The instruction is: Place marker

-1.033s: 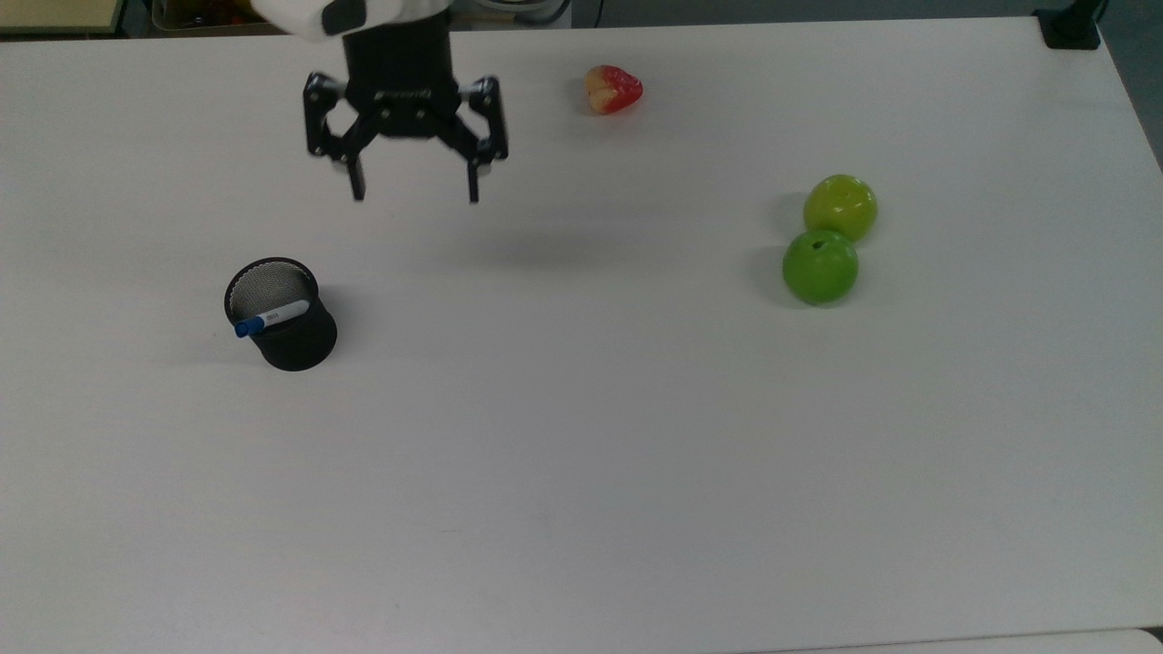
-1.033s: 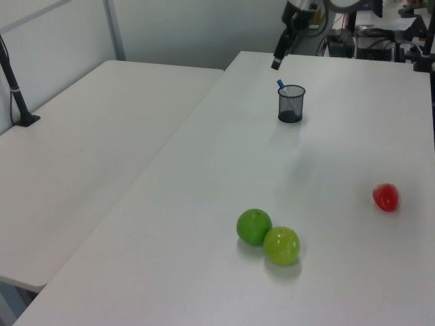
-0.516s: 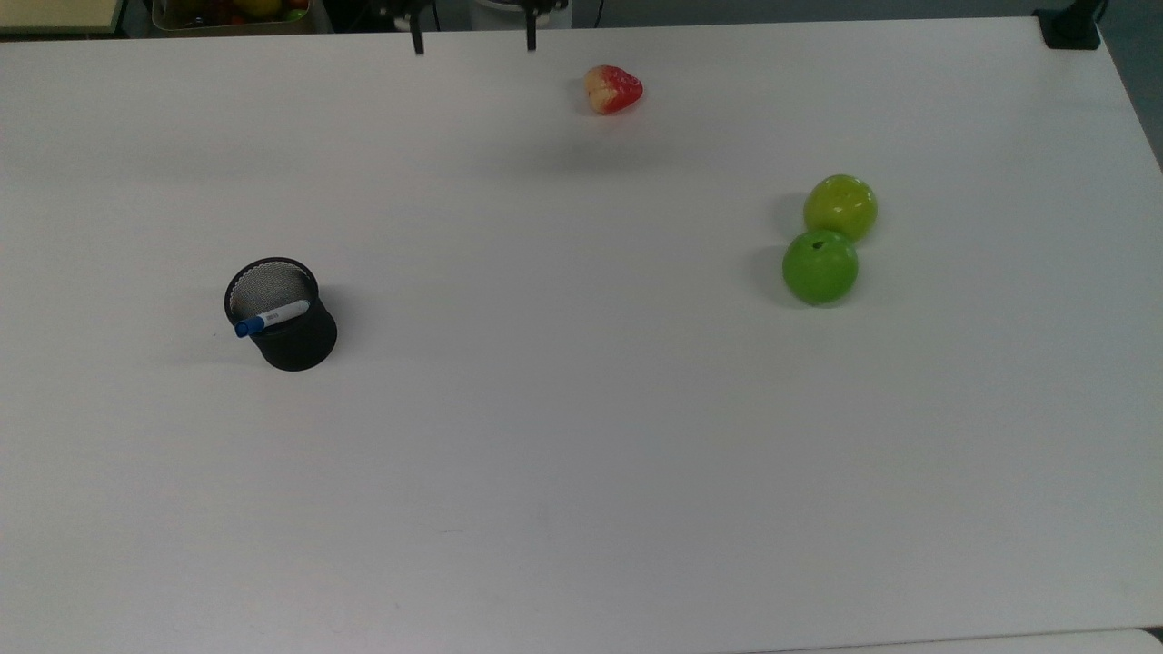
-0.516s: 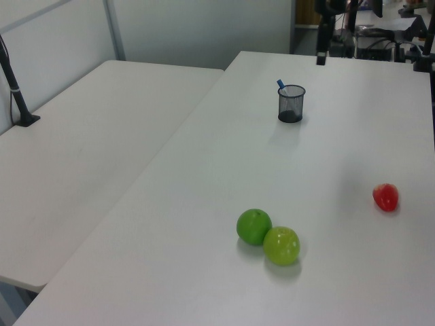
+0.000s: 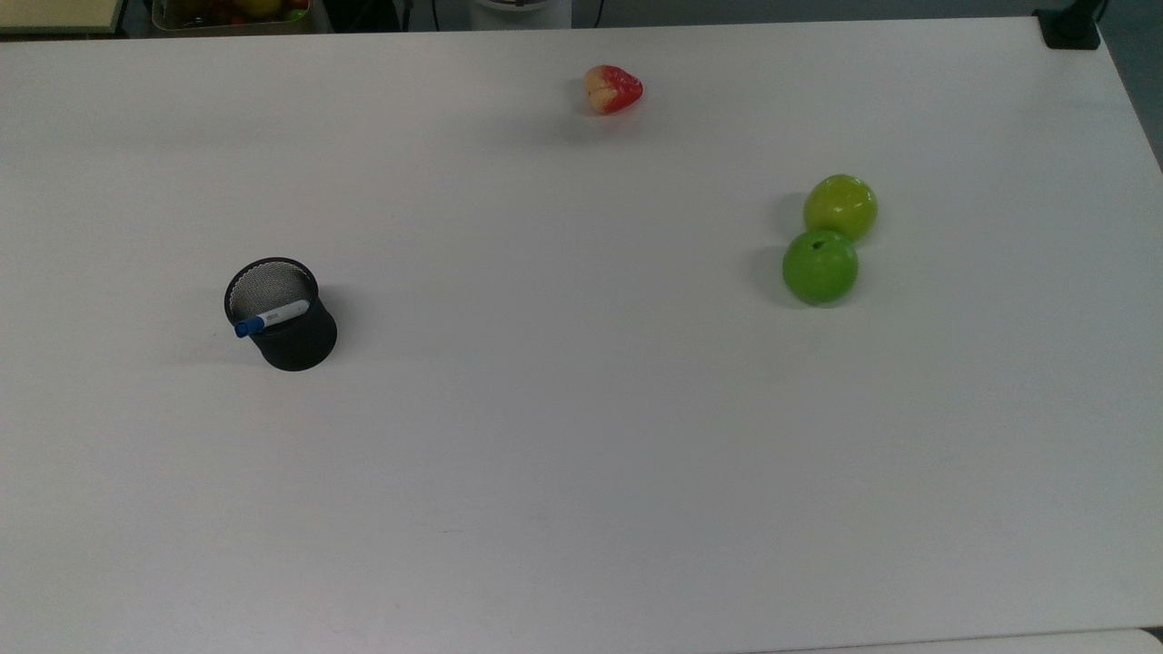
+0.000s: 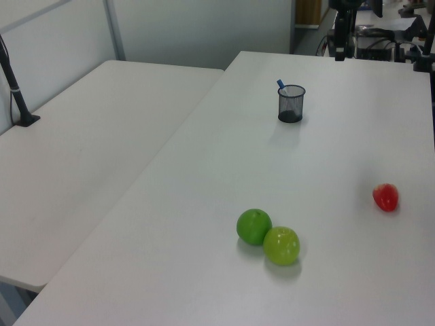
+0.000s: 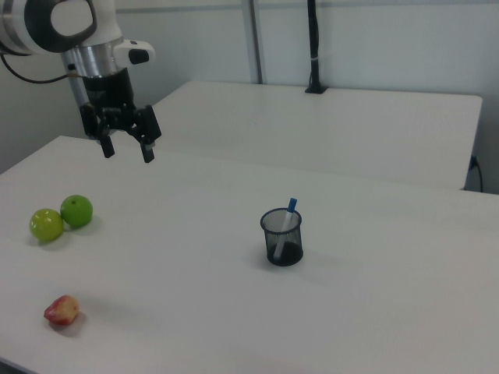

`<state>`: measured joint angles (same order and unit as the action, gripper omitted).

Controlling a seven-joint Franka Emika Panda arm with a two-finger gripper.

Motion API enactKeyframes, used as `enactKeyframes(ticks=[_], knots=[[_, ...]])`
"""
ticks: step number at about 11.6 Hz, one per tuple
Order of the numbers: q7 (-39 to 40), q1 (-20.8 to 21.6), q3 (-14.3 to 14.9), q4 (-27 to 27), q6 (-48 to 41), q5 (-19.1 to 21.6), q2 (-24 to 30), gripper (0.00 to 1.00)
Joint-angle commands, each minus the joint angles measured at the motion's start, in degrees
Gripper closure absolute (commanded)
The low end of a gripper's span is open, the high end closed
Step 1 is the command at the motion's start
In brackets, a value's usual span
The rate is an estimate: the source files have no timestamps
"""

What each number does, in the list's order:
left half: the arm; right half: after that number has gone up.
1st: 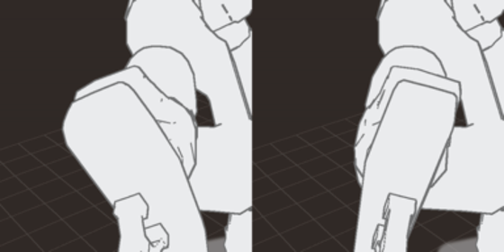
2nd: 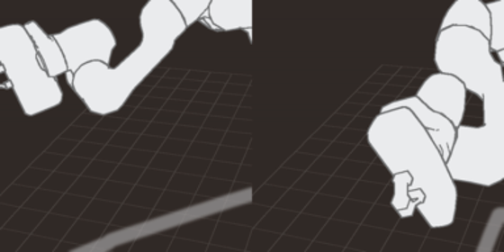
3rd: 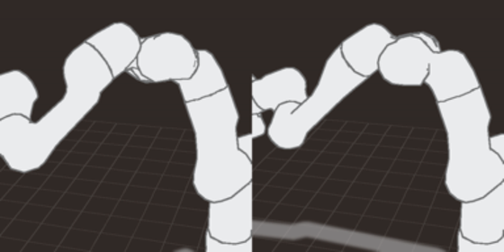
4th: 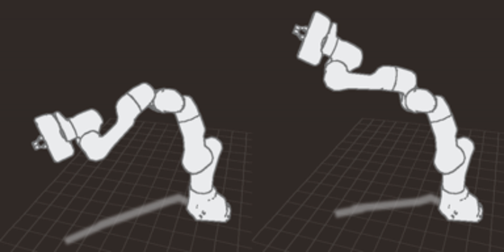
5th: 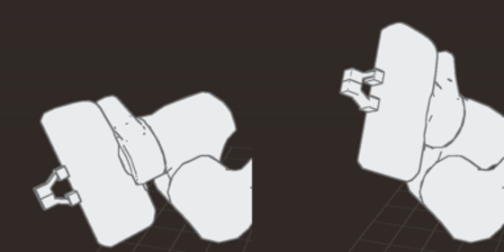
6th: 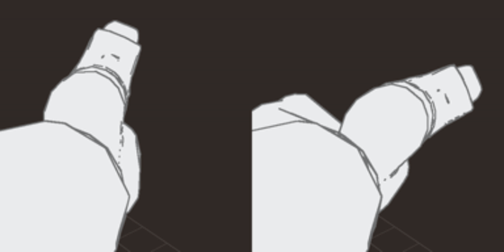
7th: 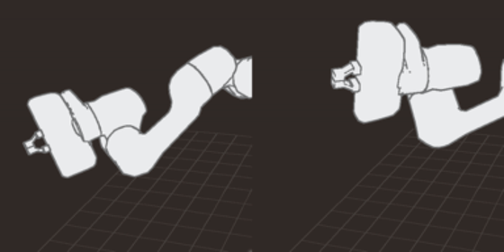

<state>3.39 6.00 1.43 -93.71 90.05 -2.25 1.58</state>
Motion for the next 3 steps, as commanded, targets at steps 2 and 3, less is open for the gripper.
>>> enactKeyframes(ticks=[2, 3], knots=[[-0.84, 0.77, 1.03, -0.59, -0.13, -0.21, 0.17, 0.0], [-0.84, 0.77, 1.03, -0.59, -0.13, -0.21, 0.17, 0.0]])
